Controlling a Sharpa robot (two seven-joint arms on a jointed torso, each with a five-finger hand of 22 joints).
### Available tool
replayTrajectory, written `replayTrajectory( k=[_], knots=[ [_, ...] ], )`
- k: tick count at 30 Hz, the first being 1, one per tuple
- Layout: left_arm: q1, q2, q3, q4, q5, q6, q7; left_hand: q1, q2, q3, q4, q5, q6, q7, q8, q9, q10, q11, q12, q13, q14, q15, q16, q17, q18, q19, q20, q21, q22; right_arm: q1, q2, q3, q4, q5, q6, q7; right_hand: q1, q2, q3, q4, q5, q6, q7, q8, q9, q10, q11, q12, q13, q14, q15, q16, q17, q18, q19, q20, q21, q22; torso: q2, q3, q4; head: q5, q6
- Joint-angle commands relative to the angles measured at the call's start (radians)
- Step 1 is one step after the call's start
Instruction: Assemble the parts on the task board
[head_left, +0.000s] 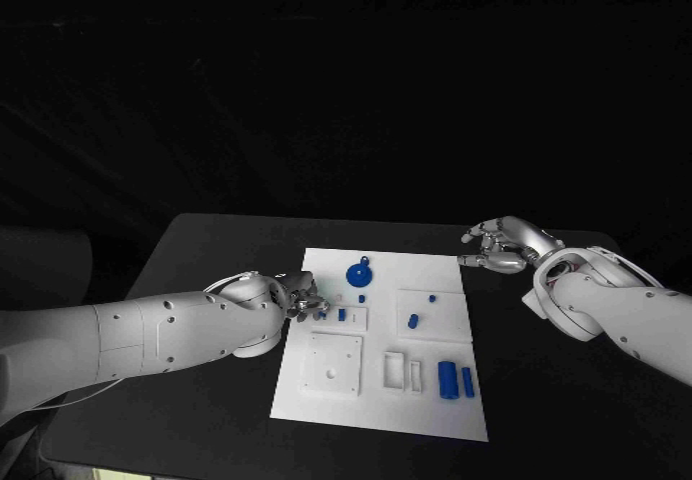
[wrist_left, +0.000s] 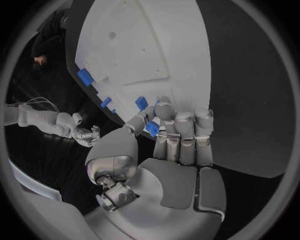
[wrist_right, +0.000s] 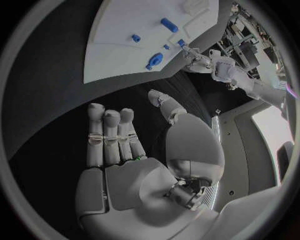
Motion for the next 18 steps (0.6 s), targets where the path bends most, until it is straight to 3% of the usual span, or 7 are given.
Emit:
replayTrajectory(
  k=[1, 18],
  knots=[
    [-0.003, 0.003, -0.001, 0.000, -0.007, 0.023, -0.001, 0.003, 0.006, 0.016, -0.001, 0.005, 0.050, -0.043, 0.007, 0.000, 0.026, -0.043, 0.007, 0.001, 0.057, -0.084, 0.006, -0.001, 0.032, 0.004, -0.122, 0.007, 0.019, 0.000, 0.001, 0.000, 0.001, -0.003, 0.007, 0.005, -0.001, 0.007, 0.004, 0.000, 0.005, -0.002, 0.008, 0.005, -0.002, -0.008, -0.001, 0.004, -0.001, -0.007, -0.001, 0.005, -0.001, 0.068, -0.002, 0.002, -0.005, 0.001, 0.000, -0.0002, -0.0002, 0.000, 0.001],
    [-0.004, 0.002, -0.001, 0.010, -0.021, 0.037, -0.005, 0.004, 0.006, 0.017, -0.001, 0.004, 0.049, -0.043, 0.007, 0.001, 0.025, -0.043, 0.008, 0.001, 0.056, -0.084, 0.007, -0.002, 0.033, 0.003, -0.122, 0.008, 0.018, 0.000, 0.002, 0.000, 0.001, -0.003, 0.008, 0.005, -0.001, 0.008, 0.004, 0.000, 0.005, -0.002, 0.008, 0.005, -0.002, -0.008, -0.001, 0.005, -0.002, -0.008, -0.001, 0.005, -0.002, 0.068, -0.002, 0.002, -0.006, 0.002, 0.000, 0.0002, -0.0002, 0.001, 0.000]
  ],
)
